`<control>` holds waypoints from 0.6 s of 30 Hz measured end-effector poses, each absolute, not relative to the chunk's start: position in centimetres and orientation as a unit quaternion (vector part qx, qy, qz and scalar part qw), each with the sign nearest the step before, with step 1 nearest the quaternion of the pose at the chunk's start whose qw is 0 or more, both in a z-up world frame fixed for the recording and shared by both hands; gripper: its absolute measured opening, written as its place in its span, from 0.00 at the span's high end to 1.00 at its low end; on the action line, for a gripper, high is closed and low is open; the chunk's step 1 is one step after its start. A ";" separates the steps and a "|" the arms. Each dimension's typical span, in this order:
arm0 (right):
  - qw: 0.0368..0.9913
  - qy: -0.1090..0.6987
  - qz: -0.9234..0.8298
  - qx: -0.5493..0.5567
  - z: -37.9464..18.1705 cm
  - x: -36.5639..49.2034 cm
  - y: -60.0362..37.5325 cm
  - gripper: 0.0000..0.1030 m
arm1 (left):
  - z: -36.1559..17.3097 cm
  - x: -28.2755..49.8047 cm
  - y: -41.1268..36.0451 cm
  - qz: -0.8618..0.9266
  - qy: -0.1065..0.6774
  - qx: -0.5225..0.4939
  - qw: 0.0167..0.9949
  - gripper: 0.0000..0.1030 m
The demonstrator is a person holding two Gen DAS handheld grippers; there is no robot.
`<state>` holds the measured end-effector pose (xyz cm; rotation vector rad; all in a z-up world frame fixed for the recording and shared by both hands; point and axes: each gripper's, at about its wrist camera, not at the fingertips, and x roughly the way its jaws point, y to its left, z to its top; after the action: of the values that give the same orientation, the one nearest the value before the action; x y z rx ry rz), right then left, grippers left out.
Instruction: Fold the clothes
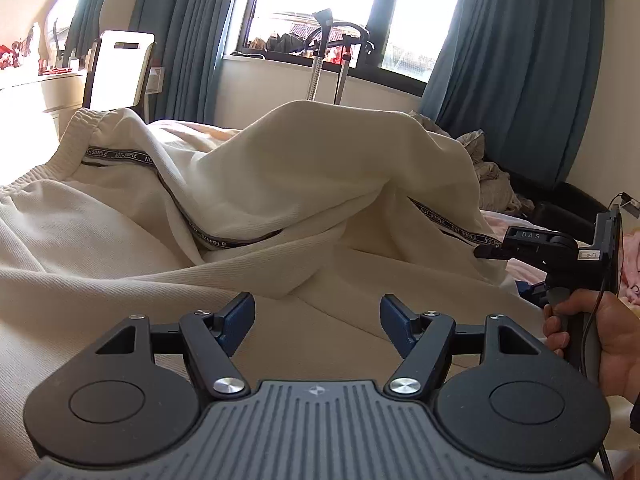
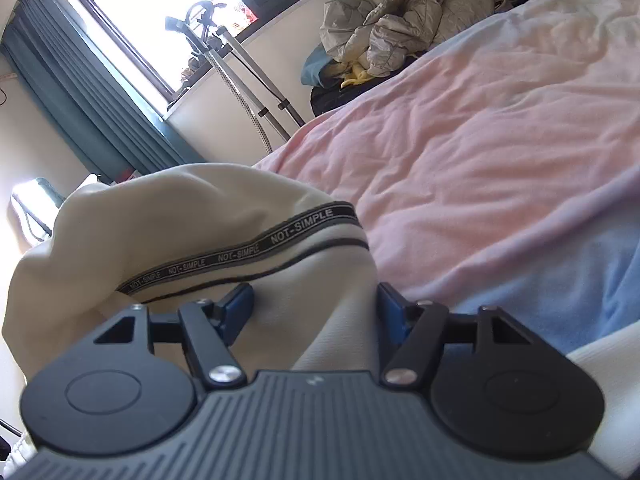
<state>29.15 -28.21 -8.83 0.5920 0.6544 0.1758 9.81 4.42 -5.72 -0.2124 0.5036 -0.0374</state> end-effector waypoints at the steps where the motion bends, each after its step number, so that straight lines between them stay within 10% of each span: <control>1: 0.903 0.322 0.084 0.271 -8.7 29.5 -27.6 0.38 | -5.9 9.9 4.7 -0.018 0.252 -0.111 0.961 0.29; 4: 0.937 0.302 0.068 0.160 -6.3 29.6 -24.9 0.84 | -6.1 9.8 5.4 -0.017 0.259 -0.131 0.957 0.29; 18: 0.952 0.277 -0.131 -0.019 8.2 30.2 -30.9 0.80 | -5.4 9.2 5.5 -0.013 0.258 -0.128 0.958 0.29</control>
<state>30.15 -30.90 8.19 -0.0380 0.5627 -0.2655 9.22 5.50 -5.41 -0.2589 0.5225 -0.0266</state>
